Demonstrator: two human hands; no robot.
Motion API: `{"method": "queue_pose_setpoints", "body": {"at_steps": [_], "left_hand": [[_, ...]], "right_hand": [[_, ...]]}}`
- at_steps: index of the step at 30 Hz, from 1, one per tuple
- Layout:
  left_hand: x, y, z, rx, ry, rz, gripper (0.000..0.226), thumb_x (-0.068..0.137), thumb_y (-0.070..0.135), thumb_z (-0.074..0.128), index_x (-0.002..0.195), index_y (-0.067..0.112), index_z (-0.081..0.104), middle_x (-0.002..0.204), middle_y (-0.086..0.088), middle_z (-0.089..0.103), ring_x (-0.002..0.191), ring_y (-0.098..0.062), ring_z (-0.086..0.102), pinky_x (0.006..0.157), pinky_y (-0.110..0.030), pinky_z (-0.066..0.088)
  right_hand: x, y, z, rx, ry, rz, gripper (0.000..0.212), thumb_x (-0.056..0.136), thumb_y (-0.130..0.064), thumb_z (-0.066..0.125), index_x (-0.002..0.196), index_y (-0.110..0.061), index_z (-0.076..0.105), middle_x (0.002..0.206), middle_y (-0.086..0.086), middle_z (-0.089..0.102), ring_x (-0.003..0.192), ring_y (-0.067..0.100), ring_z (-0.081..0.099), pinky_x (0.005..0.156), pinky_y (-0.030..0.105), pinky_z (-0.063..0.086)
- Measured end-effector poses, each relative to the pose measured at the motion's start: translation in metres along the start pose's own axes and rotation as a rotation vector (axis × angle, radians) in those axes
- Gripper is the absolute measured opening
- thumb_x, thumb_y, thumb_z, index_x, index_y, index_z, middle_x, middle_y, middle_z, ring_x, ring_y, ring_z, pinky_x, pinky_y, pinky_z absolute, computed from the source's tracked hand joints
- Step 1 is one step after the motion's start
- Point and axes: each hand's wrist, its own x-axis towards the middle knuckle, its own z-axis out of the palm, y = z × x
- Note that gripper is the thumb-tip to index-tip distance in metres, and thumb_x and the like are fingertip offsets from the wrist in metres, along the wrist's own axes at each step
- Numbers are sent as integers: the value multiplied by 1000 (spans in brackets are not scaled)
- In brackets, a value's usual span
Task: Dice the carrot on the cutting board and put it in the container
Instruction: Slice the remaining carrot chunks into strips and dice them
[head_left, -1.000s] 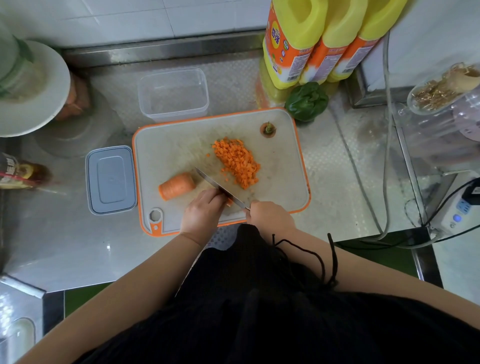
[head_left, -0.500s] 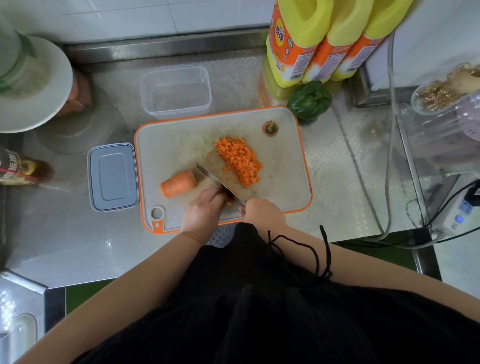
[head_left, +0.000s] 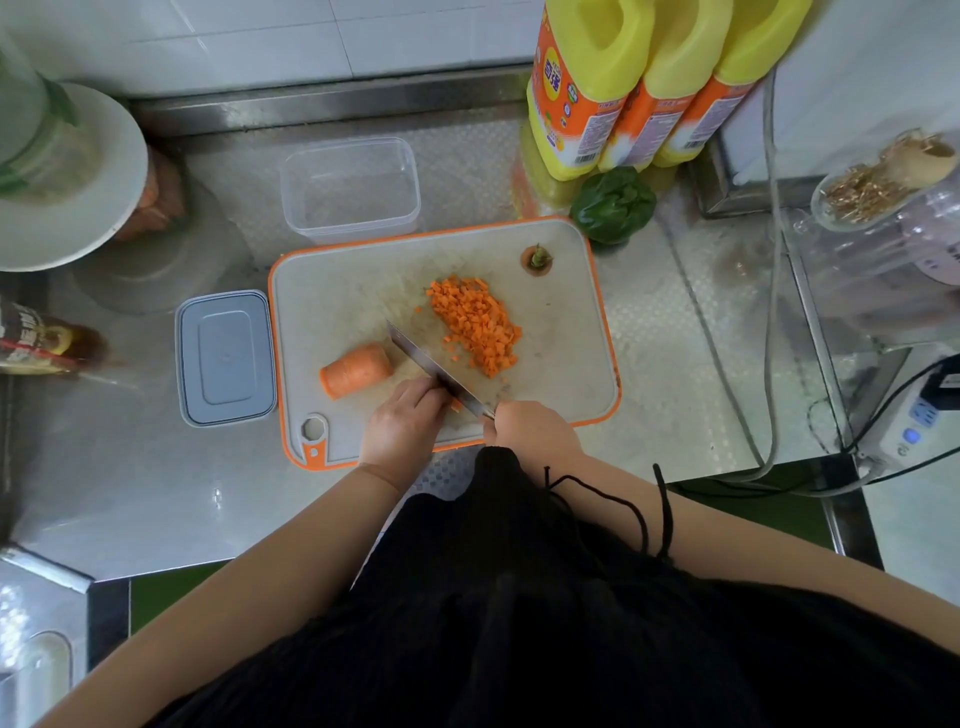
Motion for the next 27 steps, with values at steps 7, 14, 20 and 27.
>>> {"method": "queue_pose_setpoints", "body": {"at_steps": [7, 14, 20, 27], "left_hand": [[0, 1, -2, -20, -5, 0, 22, 92, 16, 53, 90, 4, 72, 96, -8, 68, 89, -26, 64, 70, -37, 58], [-5, -3, -3, -28, 5, -1, 20, 90, 14, 56, 93, 5, 73, 98, -8, 69, 94, -24, 61, 73, -36, 58], [-5, -5, -2, -35, -6, -9, 19, 90, 14, 57, 93, 4, 73, 98, -8, 69, 93, -26, 64, 71, -37, 59], [-3, -4, -4, 4, 24, 29, 12, 86, 9, 61, 86, 5, 72, 91, -9, 68, 86, -26, 62, 71, -36, 57]], "right_hand": [[3, -7, 5, 7, -43, 115, 19, 96, -15, 46, 99, -8, 63, 97, 9, 64, 92, 26, 62, 76, 33, 47], [11, -20, 16, -17, -23, 191, 22, 94, -8, 45, 106, -8, 64, 104, 10, 65, 97, 26, 63, 73, 31, 45], [10, -20, 16, -20, -6, 161, 17, 96, -14, 47, 99, -8, 63, 94, 8, 65, 90, 25, 63, 69, 31, 45], [11, -11, -6, 130, -51, 1, 33, 101, -31, 41, 85, -5, 54, 77, 10, 55, 83, 31, 62, 66, 35, 44]]}}
